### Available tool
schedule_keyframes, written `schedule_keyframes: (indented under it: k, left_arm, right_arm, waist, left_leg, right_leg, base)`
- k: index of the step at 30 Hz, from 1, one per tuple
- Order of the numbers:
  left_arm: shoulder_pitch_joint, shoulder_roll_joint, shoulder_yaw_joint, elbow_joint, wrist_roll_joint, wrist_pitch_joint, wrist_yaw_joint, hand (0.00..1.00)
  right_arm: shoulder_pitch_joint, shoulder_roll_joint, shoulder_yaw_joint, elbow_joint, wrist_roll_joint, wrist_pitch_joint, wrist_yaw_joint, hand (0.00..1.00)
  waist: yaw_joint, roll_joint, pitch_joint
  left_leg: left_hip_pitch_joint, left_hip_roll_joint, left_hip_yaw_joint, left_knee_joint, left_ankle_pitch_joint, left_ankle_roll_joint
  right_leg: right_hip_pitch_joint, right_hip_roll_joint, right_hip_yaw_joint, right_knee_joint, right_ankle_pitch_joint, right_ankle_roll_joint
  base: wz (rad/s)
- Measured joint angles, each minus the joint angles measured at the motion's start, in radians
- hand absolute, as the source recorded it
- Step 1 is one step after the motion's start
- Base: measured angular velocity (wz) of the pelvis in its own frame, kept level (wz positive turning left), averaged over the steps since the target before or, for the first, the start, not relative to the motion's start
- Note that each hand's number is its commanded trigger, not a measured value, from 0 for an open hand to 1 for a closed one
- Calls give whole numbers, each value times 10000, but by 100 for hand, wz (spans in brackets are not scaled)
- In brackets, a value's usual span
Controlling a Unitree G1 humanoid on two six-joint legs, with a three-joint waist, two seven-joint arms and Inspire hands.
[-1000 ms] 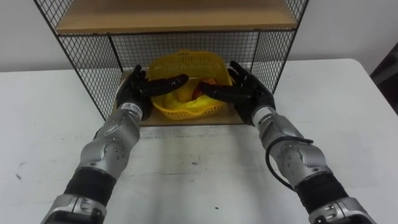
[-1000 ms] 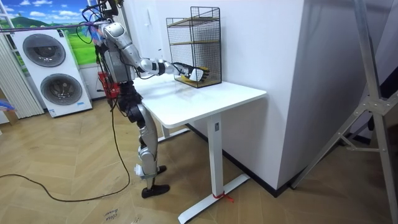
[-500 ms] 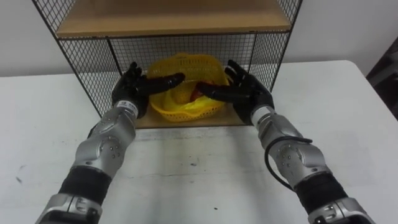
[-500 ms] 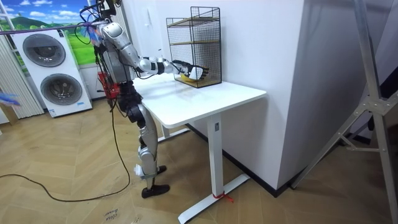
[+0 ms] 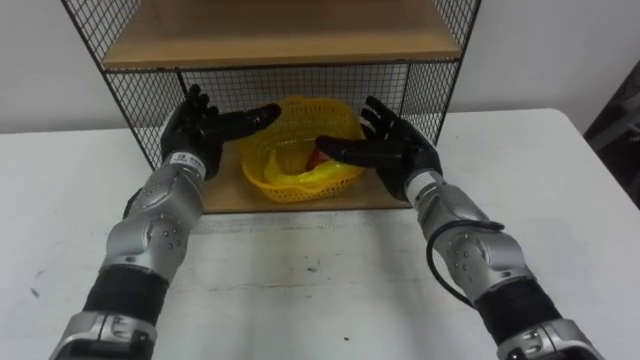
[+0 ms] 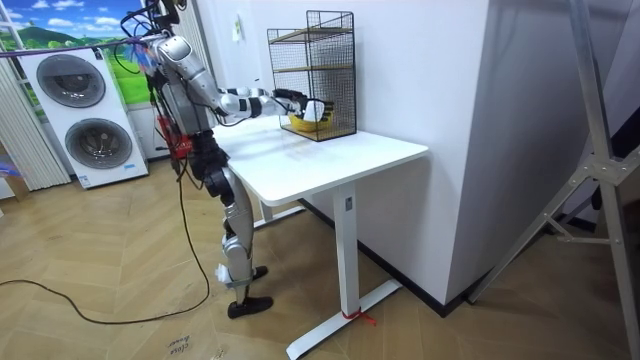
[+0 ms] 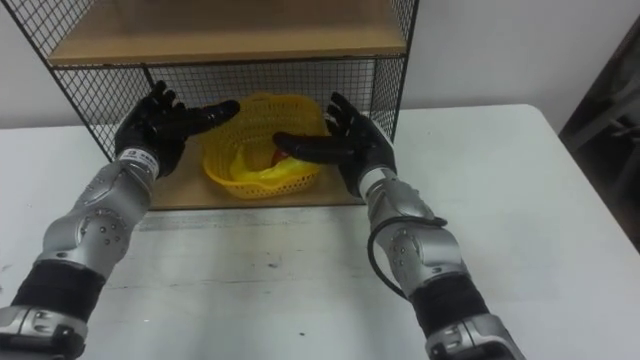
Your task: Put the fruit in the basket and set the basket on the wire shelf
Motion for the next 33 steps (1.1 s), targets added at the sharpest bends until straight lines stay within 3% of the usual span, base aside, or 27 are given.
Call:
schedule_keyframes:
  k: [7,15,22,26,33]
  left_arm:
    - [514,-54,78,-532,182,-11,0,0]
    - [1239,-59,75,-1746,657,-78,99,0]
    - [2001,-69,30,-2658,779,-148,70,0]
    - [2494,-67,-170,-3085,1102,-422,-25,0]
    - [2887,-106,-304,-3350,1607,-530,-165,0]
  right_arm:
    - [524,-142,-6,-810,-70,0,126,0]
    - [1225,-414,-107,-2284,-202,-4,152,0]
    - [2025,-399,-231,-3417,-880,-38,178,0]
    - [2462,-404,-284,-3892,-1087,-229,347,0]
    - [2500,-405,-307,-4299,-1585,-285,400,0]
  waist:
    - [-38,-13,0]
    - [-14,-221,26]
    - [-33,-212,37]
    - [-46,-195,50]
    - [-147,-164,77]
  left_leg:
    - [81,-7,-10,-89,38,-5]
    - [226,-10,-37,-172,68,-8]
    - [250,-11,-24,-213,67,-8]
    - [254,-8,-23,-216,66,-9]
    - [239,-9,-17,-226,66,-9]
  right_leg:
    - [34,-26,-51,15,-3,4]
    - [138,-33,-49,-164,-6,7]
    - [128,-16,34,-181,-1,10]
    - [136,-43,45,-195,2,16]
    - [124,-37,38,-195,2,16]
  base:
    - [0]
    - [0]
    - [-1]
    - [0]
    - [0]
